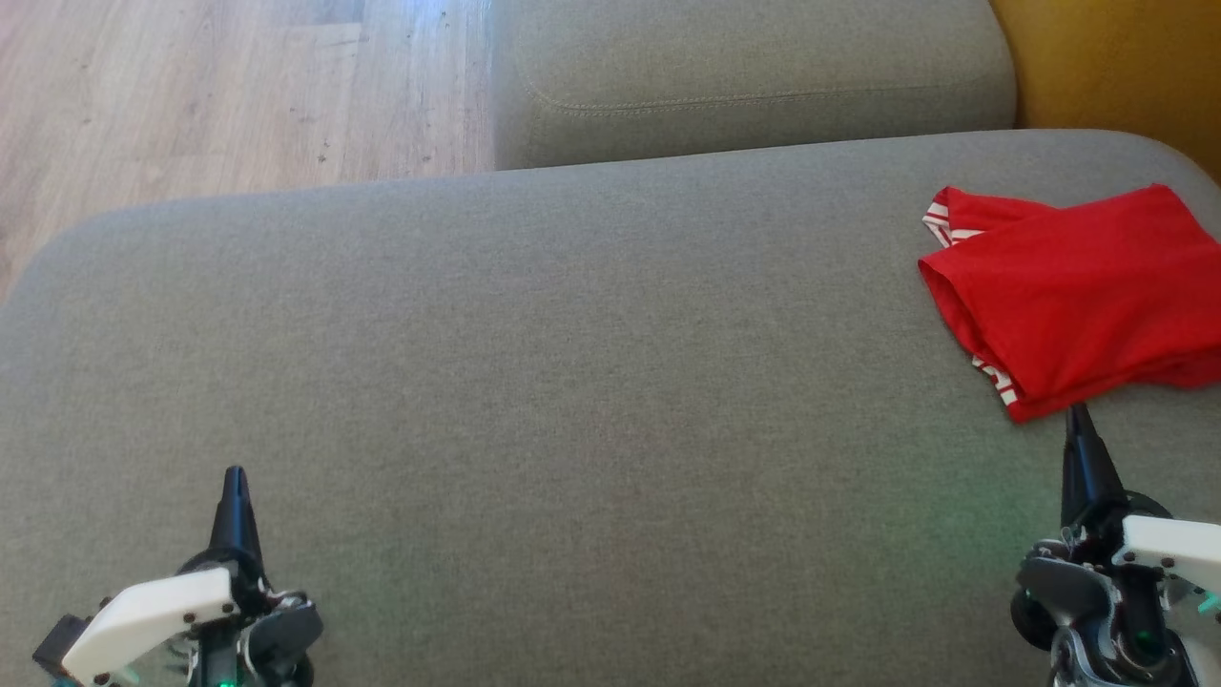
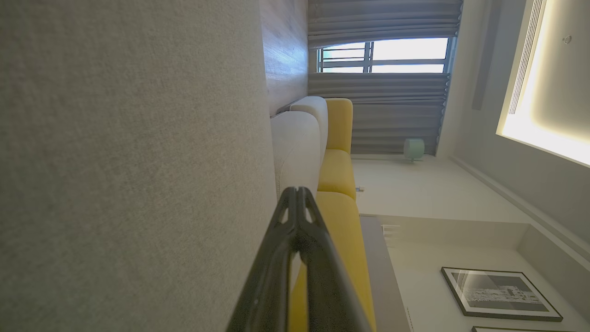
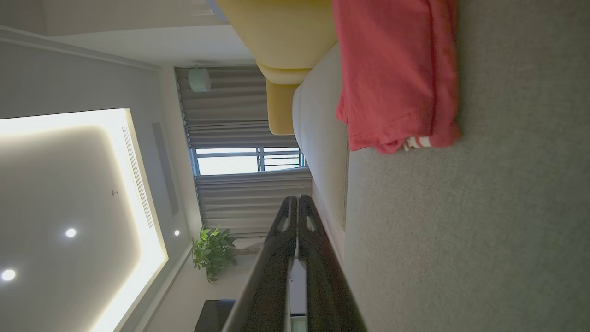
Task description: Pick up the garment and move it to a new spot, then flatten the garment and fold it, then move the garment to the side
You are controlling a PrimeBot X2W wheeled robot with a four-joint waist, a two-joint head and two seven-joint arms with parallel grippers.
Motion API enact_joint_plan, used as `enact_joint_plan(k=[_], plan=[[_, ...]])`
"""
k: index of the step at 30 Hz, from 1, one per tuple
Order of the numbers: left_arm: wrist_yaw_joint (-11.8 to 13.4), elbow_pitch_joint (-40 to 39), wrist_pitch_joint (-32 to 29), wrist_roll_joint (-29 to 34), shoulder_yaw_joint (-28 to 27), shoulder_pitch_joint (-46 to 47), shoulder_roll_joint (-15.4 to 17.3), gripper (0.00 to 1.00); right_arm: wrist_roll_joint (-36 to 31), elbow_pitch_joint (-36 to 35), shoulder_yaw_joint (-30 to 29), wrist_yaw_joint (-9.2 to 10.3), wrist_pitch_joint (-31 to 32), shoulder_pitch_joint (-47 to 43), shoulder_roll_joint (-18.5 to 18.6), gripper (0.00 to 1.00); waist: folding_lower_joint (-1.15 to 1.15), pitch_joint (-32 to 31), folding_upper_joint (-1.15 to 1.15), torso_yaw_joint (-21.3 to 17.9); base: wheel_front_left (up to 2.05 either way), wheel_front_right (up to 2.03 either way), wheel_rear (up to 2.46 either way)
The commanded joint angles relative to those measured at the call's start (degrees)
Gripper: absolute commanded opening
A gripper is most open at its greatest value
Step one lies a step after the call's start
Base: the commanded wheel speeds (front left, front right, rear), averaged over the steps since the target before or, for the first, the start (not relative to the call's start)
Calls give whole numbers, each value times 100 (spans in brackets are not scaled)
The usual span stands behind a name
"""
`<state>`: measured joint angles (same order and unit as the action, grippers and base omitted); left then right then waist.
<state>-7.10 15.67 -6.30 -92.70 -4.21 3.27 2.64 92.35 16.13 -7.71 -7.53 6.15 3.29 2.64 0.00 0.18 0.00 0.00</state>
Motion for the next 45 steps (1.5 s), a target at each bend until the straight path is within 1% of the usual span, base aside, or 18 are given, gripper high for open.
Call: enact_joint_plan(k=[1, 45], plan=[[-39, -164, -21, 55, -233, 292, 24, 0, -18, -211, 118, 4, 34, 290, 24, 0, 0, 0, 0, 0, 0, 0, 0], [-39, -164, -19, 54, -231, 292, 24, 0, -18, -211, 119, 4, 34, 290, 23, 0, 0, 0, 0, 0, 0, 0, 0]])
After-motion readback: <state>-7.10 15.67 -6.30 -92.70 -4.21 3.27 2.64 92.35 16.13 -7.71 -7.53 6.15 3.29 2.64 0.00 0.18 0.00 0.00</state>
